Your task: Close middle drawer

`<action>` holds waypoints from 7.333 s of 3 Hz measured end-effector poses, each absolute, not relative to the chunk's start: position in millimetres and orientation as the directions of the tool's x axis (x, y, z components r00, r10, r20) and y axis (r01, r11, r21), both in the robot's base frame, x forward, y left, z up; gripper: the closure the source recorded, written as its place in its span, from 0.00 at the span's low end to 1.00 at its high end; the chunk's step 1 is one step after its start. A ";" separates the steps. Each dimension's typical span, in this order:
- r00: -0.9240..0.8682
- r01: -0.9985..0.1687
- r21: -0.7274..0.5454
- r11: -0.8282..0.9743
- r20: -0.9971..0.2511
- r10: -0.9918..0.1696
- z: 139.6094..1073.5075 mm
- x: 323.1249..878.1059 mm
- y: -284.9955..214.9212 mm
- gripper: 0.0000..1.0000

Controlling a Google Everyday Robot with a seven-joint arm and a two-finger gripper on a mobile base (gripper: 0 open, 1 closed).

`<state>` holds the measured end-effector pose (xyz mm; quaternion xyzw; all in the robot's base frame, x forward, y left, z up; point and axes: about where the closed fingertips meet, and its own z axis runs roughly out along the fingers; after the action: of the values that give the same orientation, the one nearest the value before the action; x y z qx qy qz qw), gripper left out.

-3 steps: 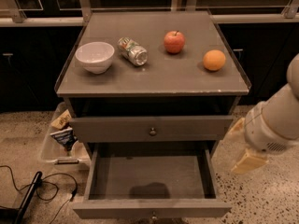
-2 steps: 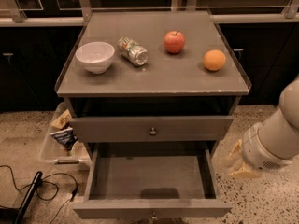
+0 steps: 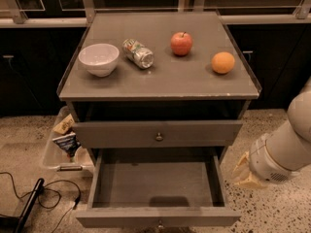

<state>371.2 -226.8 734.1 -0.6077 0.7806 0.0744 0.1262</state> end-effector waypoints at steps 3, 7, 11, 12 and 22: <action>-0.348 -0.923 0.076 0.378 -0.588 -0.730 521.7 368.9 -212.4 1.00; -0.345 -0.931 0.122 0.344 -0.597 -0.724 428.5 345.9 -172.3 1.00; -0.324 -0.936 0.096 0.338 -0.611 -0.723 404.2 355.1 -163.4 0.35; -0.324 -0.936 0.096 0.338 -0.611 -0.723 404.2 355.1 -163.4 0.12; -0.263 -0.929 -0.033 0.367 -0.640 -0.722 429.4 524.9 -160.1 0.12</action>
Offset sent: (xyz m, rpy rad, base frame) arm 0.0017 0.0111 -0.2507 0.4508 -0.0566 -0.1967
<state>524.9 -160.1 429.4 -0.5333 0.7743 0.1785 0.2901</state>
